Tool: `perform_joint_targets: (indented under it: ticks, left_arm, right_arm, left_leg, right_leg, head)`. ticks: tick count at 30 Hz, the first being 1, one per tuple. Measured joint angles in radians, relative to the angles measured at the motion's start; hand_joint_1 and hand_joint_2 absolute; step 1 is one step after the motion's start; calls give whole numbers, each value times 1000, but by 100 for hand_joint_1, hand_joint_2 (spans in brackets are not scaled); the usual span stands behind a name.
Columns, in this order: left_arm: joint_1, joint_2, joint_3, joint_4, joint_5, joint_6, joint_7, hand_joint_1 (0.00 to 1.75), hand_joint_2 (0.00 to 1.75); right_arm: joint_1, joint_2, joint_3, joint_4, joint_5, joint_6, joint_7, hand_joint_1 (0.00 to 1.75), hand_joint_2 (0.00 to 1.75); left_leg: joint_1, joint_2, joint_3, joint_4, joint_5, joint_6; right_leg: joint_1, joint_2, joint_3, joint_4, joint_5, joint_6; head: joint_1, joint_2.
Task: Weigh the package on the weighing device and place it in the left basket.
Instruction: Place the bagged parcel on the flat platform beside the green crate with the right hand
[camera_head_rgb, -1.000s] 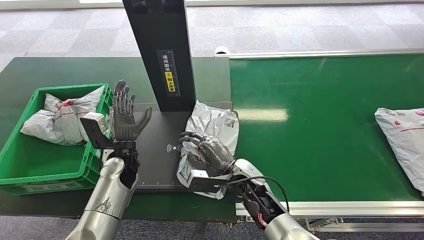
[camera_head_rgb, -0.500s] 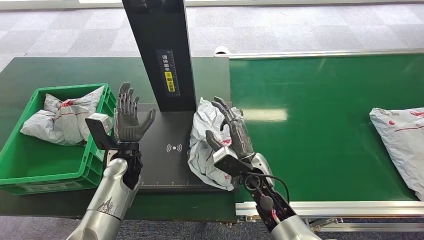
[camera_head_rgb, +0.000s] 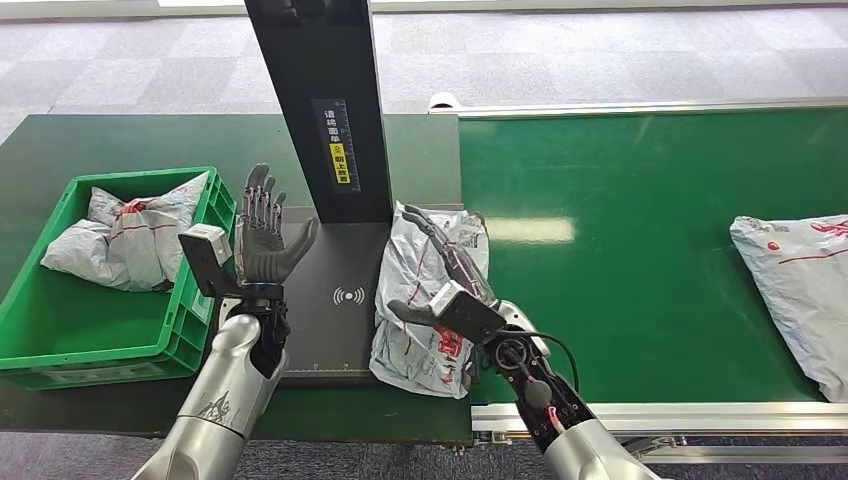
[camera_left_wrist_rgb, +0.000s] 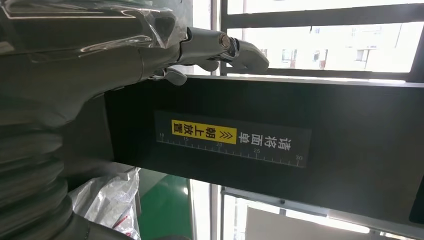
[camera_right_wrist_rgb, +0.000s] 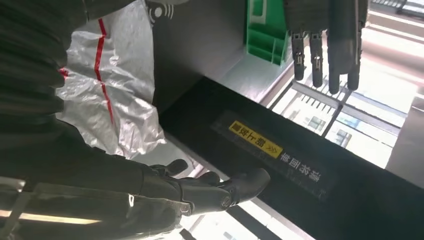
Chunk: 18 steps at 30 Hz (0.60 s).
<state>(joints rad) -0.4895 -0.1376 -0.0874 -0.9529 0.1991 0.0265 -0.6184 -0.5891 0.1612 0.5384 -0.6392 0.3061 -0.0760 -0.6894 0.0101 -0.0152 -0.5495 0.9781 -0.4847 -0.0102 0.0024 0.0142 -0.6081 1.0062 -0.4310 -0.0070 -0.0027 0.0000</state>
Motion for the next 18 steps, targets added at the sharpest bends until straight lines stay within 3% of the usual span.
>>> perform_joint_targets:
  ticks: [5,12,18]
  left_arm:
    - [8,2,0,-4,0,-11,-1,0,175]
    - [43,17,-68,-45,-96,-114,22,0,175]
    - [79,27,-129,-98,-159,-157,52,0,175]
  right_arm:
    - [-1,9,-39,7,-125,42,11,0,175]
    - [6,0,-216,-18,-366,124,105,0,175]
    - [22,-12,-309,-80,-400,16,129,0,175]
  left_leg:
    - [0,0,0,0,0,0]
    - [-1,0,0,0,0,0]
    - [0,0,0,0,0,0]
  right_leg:
    - [0,0,0,0,0,0]
    - [-1,0,0,0,0,0]
    - [-1,0,0,0,0,0]
  head:
    - [0,0]
    - [0,0]
    - [0,0]
